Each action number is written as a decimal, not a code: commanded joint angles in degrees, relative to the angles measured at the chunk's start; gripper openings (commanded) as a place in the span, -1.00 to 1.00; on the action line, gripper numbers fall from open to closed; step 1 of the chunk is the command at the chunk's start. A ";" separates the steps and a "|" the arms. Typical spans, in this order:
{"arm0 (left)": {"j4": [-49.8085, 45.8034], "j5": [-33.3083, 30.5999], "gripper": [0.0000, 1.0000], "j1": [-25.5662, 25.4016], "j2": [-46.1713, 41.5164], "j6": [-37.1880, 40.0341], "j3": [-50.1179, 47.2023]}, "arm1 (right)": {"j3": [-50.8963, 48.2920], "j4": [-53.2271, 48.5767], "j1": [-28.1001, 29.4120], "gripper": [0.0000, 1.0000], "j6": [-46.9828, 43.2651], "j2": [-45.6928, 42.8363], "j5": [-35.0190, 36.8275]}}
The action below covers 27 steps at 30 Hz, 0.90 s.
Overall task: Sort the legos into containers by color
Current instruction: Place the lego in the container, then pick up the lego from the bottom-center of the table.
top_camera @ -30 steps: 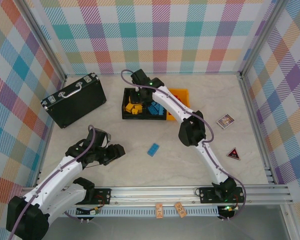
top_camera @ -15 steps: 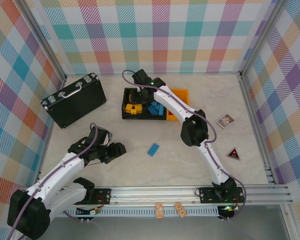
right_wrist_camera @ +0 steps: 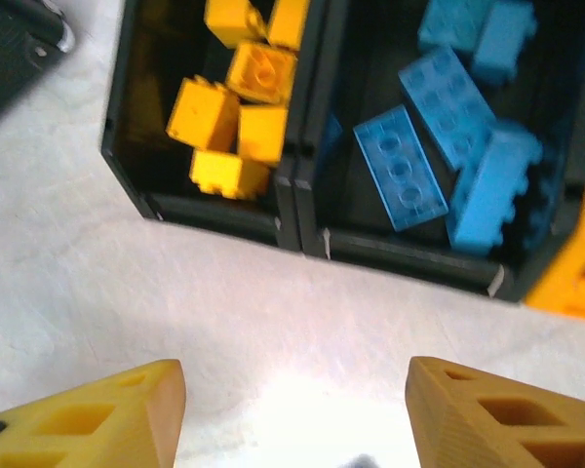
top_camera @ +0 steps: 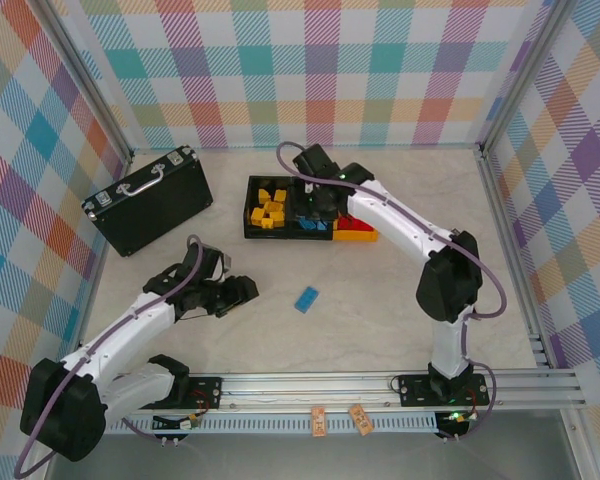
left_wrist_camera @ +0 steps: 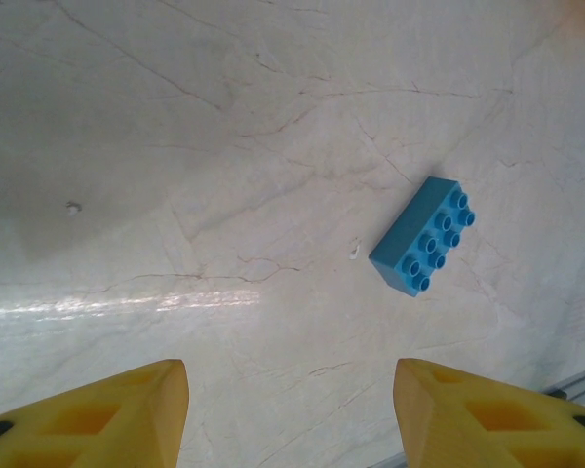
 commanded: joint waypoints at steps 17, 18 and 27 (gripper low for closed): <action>0.65 2.81 0.15 0.70 0.20 2.53 0.51 | -21.34 -0.89 5.55 0.54 23.07 -1.50 -8.78; 0.32 2.82 0.15 0.66 0.02 2.78 0.46 | -21.79 -0.69 5.90 0.53 23.58 -0.79 -9.71; -0.83 2.80 0.15 0.68 -0.82 3.48 -0.94 | -22.05 -1.01 7.08 0.46 24.60 3.45 -12.51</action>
